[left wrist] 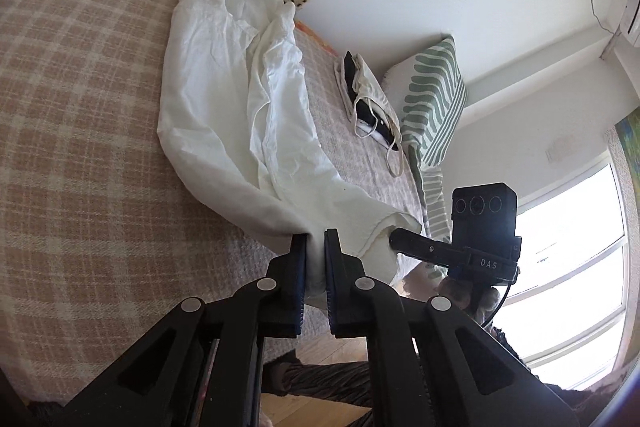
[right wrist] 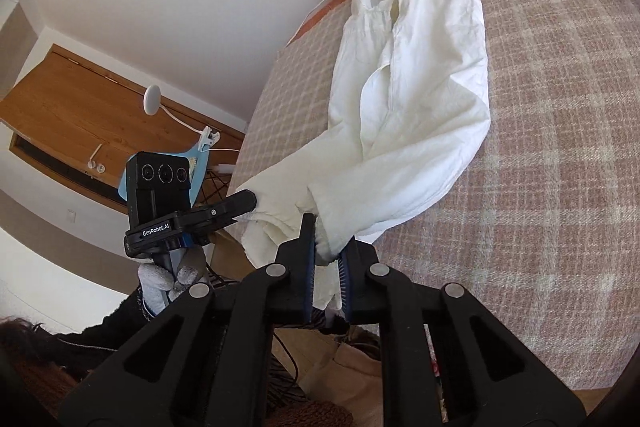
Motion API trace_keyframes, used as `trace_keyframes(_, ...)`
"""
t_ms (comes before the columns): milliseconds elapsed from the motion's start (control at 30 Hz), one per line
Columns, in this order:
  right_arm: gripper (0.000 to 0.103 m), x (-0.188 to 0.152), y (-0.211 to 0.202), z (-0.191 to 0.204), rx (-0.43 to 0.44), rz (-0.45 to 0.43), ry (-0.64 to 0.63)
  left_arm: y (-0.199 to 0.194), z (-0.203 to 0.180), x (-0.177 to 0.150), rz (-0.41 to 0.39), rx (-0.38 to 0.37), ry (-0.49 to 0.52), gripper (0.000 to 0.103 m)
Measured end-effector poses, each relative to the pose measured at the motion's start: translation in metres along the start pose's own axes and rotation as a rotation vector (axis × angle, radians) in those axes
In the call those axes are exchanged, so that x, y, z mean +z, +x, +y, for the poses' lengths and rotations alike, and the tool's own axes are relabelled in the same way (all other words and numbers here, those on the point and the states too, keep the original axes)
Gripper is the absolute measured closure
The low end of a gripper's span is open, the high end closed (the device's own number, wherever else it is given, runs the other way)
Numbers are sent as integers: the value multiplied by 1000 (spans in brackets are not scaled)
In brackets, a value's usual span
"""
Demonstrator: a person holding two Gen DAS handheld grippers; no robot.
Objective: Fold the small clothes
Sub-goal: 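Lift the hem with the right tool and fold it toward the collar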
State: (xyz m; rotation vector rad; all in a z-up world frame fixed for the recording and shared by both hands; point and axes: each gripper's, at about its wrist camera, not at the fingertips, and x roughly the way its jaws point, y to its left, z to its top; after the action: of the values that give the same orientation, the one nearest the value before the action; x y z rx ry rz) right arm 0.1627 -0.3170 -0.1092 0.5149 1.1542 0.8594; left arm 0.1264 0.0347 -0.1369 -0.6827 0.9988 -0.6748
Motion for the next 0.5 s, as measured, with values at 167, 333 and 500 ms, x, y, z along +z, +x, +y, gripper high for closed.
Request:
trace_keyframes(167, 92, 37, 0, -6, -2, -81, 53, -4, 2, 41, -71, -11, -37, 96)
trace_keyframes(333, 92, 76, 10, -24, -7, -109, 123, 6, 24, 76, -92, -4, -100, 96)
trace_keyframes(500, 92, 113, 34, -44, -56, -105, 189, 27, 43, 100, -95, 32, -123, 96)
